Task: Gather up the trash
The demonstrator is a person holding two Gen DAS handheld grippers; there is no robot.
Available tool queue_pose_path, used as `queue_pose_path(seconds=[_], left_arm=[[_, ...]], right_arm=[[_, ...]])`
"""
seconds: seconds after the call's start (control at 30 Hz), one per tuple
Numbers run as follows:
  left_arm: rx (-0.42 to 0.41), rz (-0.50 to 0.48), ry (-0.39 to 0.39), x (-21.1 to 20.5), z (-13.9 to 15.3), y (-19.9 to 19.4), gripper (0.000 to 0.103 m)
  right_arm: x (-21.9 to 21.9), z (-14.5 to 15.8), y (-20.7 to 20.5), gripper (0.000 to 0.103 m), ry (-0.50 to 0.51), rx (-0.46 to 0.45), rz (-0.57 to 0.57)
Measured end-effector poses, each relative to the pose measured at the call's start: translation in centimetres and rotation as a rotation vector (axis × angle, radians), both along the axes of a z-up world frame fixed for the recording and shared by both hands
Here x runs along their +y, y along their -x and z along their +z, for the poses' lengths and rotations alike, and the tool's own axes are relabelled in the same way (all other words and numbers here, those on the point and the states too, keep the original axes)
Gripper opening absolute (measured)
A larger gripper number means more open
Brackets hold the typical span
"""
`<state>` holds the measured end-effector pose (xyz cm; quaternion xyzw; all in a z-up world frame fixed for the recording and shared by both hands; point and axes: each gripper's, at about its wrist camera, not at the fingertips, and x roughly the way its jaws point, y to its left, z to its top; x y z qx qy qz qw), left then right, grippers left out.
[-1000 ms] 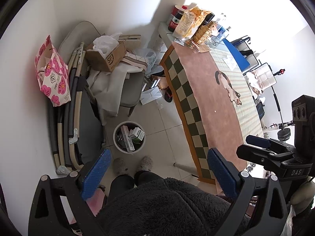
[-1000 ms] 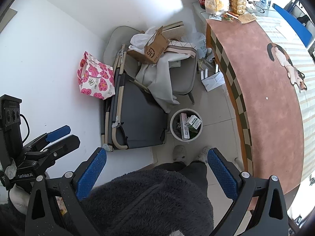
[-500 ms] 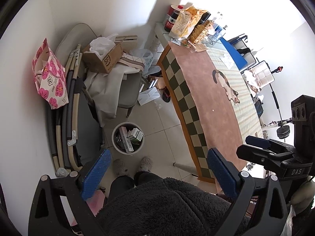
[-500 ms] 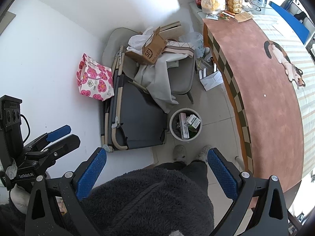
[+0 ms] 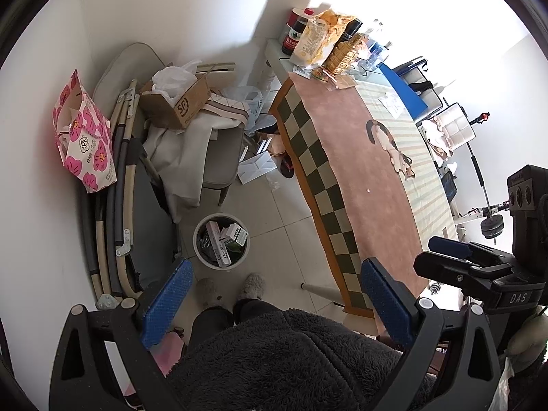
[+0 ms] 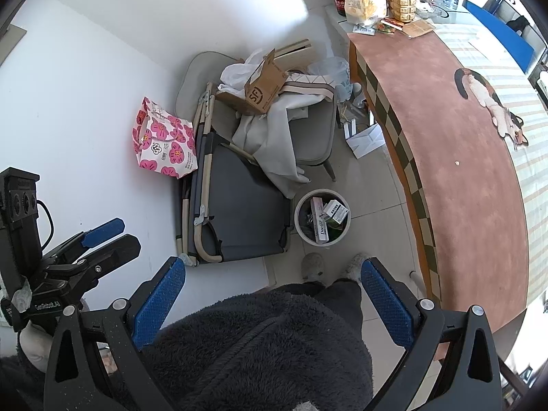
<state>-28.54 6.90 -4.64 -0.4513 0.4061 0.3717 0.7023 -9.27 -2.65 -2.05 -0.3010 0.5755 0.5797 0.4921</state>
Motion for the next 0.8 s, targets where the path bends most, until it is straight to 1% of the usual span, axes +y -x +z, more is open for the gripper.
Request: queue_pose_path(seconds=[0.6,0.8], left_arm=[[-0.001,-0.005,-0.004,-0.02,0.04,-0.11,0.1],[-0.002,-0.02,-0.009,0.94,0.32,-0.4,0.1]], right_arm=[[0.22,0.19,-0.4,0.103,-0.002,-0.001,-0.009],[0.31,0.2,-0.37,0.103,-0.004,-0.001,-0.013]])
